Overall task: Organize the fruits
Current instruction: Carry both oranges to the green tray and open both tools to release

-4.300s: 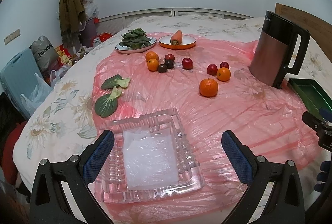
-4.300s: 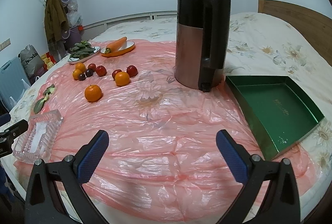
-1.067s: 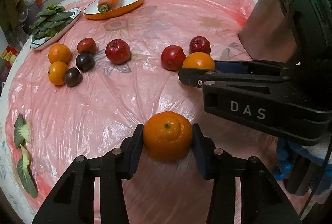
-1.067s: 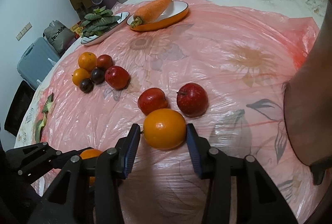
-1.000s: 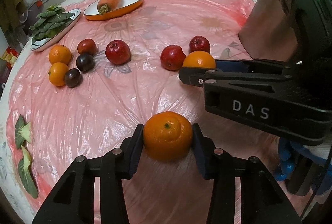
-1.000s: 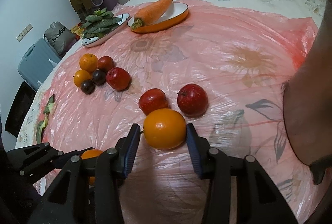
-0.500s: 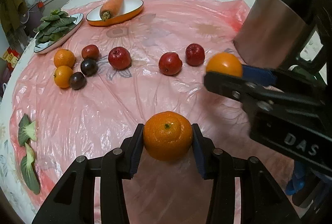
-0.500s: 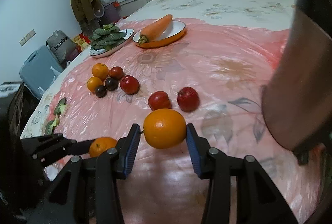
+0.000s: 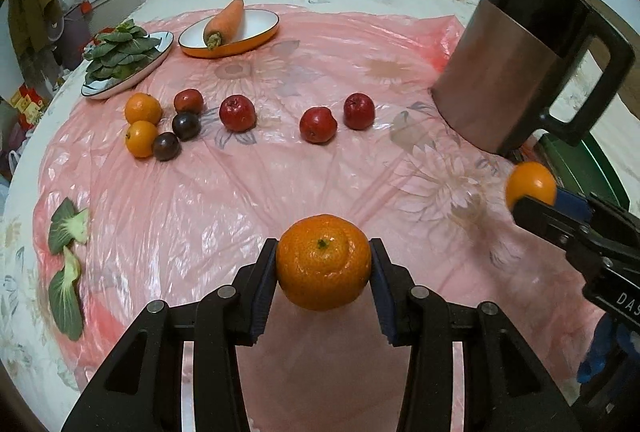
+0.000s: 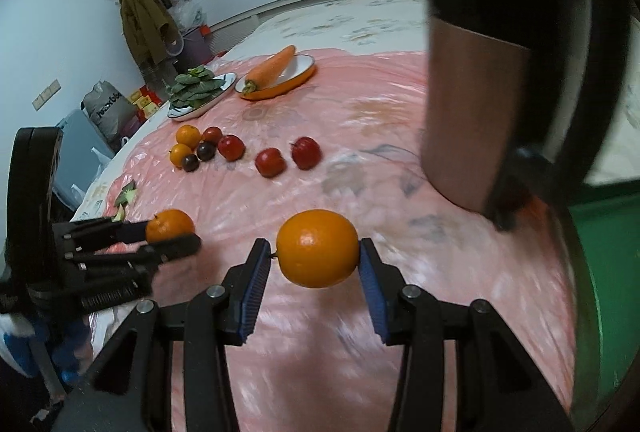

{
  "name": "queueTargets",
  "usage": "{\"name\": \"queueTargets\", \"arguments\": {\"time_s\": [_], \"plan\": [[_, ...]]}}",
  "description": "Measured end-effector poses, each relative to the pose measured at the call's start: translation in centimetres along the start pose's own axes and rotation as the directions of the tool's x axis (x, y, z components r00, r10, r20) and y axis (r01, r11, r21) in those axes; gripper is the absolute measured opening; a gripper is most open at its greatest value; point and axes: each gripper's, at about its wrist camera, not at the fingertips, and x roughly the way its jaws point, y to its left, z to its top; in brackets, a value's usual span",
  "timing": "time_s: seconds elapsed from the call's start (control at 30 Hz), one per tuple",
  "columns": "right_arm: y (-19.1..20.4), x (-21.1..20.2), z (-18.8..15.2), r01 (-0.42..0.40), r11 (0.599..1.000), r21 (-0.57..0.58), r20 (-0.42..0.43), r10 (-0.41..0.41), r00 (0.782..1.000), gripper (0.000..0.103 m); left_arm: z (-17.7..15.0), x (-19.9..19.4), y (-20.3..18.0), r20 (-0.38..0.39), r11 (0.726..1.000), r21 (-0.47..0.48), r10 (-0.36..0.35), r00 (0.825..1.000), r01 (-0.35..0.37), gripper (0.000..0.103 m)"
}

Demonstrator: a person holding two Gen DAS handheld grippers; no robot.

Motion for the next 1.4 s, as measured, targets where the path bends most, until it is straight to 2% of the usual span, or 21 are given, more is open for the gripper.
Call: {"name": "queueTargets", "arguments": {"time_s": [0.27,0.47,0.67,0.8,1.0,1.13,1.3,1.4], "plan": [[-4.6,-4.7,-3.4,0.054,0.997,0.063,0.027,-0.056,0.998,0.056,-1.1,-1.5,-3.3,-0.002,0.999,0.024,-0.033,0.999,0.033,0.038],[-10.7,-8.7,-4.7,0.148,0.98,0.136,0.06,-0.157,0.986,0.056,-1.0,-2.1,-9.7,-0.01,0.987,0.095,-0.127,0.992,0.128,0.038],[-17.7,-12.0,-5.5,0.257,0.943,0.211,0.075,-0.278,0.958,0.056,0.1,-2.0,-18.2,-0.032,0.946,0.186,-0.263,0.964,0.264,0.038],[-21.1,-12.8,-5.8,0.311,0.92,0.239,0.062,-0.334,0.94,0.056,1.2,-1.7,-24.8,-0.057,0.9,0.29,-0.324,0.944,0.326,0.039],[-25.5,-13.7,-6.1,0.394,0.879,0.269,0.042,-0.419,0.907,0.056,2.6,-0.1,-32.7,-0.085,0.843,0.419,-0.334,0.939,0.338,0.039],[-27.9,-14.2,-6.3,0.436,0.855,0.281,0.02,-0.459,0.888,0.057,2.6,1.3,-36.1,-0.117,0.818,0.465,-0.321,0.94,0.338,0.039],[-29.6,-13.5,-6.8,0.48,0.833,0.274,-0.02,-0.494,0.869,0.058,1.9,2.7,-37.4,-0.139,0.816,0.484,-0.285,0.948,0.316,0.039],[-30.2,-12.9,-6.9,0.491,0.828,0.27,-0.047,-0.498,0.866,0.058,1.6,3.2,-37.4,-0.156,0.814,0.49,-0.27,0.95,0.312,0.039]]}}
